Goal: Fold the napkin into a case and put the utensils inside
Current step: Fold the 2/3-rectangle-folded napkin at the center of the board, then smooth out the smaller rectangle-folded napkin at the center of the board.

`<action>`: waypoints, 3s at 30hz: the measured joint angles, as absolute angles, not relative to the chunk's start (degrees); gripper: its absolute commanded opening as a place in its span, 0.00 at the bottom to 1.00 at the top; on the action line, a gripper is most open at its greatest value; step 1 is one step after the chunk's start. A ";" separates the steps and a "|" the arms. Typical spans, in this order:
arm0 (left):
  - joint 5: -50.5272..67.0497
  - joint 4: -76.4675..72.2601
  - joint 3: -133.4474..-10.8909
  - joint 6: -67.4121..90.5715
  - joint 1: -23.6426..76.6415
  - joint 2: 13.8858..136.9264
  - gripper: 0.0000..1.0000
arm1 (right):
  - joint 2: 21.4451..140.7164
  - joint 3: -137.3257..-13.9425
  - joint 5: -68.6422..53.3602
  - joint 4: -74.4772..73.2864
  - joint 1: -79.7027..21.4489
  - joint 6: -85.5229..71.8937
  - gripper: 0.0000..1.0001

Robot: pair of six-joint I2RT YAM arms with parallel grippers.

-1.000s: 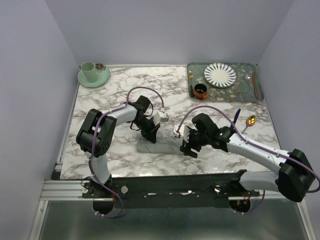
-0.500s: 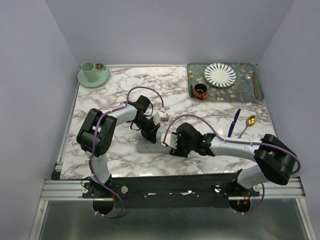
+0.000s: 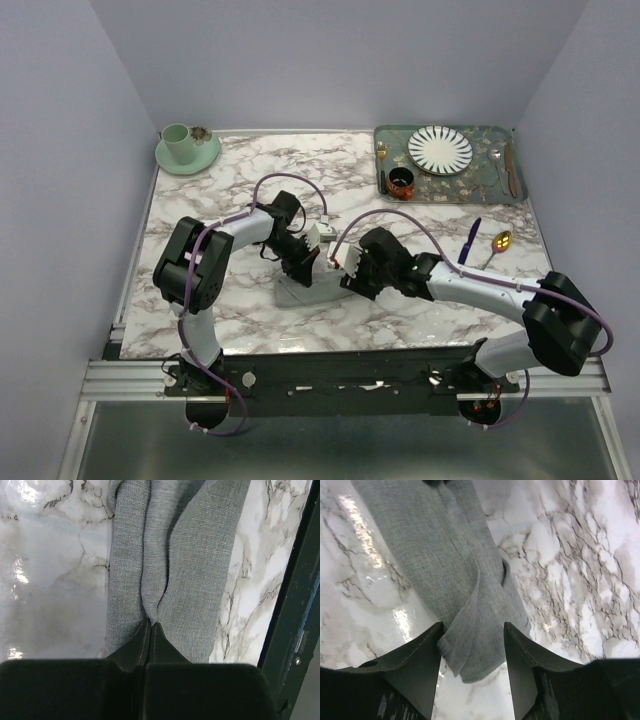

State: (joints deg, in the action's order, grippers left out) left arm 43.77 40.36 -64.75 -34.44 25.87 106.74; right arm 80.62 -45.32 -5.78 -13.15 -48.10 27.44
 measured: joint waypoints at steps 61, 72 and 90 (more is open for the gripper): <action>58.43 18.70 -54.57 2.66 8.71 90.78 0.50 | 115.00 -75.16 -36.40 -34.74 -32.29 2.76 0.09; 58.35 -2.39 -44.49 26.50 14.04 100.88 0.29 | 117.05 -76.14 -40.25 -35.79 -30.59 -0.23 0.09; 62.76 -1.58 -47.29 31.81 10.66 112.44 0.21 | 105.41 -78.32 -41.34 -41.91 -30.81 1.39 0.70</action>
State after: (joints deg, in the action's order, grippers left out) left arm 62.76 -1.58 -47.29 31.81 10.66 112.44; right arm 105.41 -78.32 -41.34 -41.91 -30.81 1.39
